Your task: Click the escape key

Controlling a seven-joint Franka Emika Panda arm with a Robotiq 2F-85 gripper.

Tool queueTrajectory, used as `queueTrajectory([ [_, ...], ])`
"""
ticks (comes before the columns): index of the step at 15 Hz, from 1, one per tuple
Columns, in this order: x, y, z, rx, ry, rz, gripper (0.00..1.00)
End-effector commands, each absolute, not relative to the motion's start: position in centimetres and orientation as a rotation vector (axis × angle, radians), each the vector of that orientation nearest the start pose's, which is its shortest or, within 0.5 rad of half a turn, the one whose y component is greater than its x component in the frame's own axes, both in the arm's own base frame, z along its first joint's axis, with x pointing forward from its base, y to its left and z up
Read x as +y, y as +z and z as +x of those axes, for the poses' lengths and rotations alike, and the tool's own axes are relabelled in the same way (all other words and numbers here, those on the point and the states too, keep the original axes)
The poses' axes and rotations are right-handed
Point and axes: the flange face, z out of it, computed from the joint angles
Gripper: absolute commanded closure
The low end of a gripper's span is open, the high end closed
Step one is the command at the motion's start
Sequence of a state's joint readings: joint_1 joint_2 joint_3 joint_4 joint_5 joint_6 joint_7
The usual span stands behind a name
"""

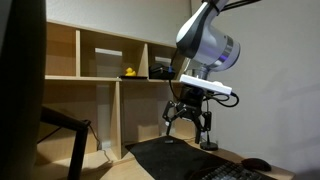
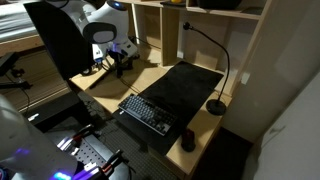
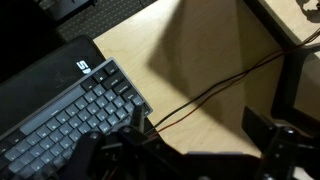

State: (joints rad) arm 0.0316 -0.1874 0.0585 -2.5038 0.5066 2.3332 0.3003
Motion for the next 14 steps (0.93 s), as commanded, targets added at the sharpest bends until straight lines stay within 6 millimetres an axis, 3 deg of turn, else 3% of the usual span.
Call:
queueTrajectory([
  [1, 4.8, 35.5, 44.9, 0.773, 0.074, -2.679, 0.0],
  [4, 4.7, 29.4, 47.4, 0.859, 0.141, -2.672, 0.0],
  [7, 4.6, 25.4, 48.1, 0.929, 0.128, -2.658, 0.0],
  [8, 4.3, 24.6, 48.4, 0.971, 0.118, -2.638, 0.0],
  [9, 4.2, 26.2, 47.1, 0.941, 0.133, -2.66, 0.0],
  [14, 4.6, 23.0, 49.3, 1.012, 0.146, -2.657, 0.0],
])
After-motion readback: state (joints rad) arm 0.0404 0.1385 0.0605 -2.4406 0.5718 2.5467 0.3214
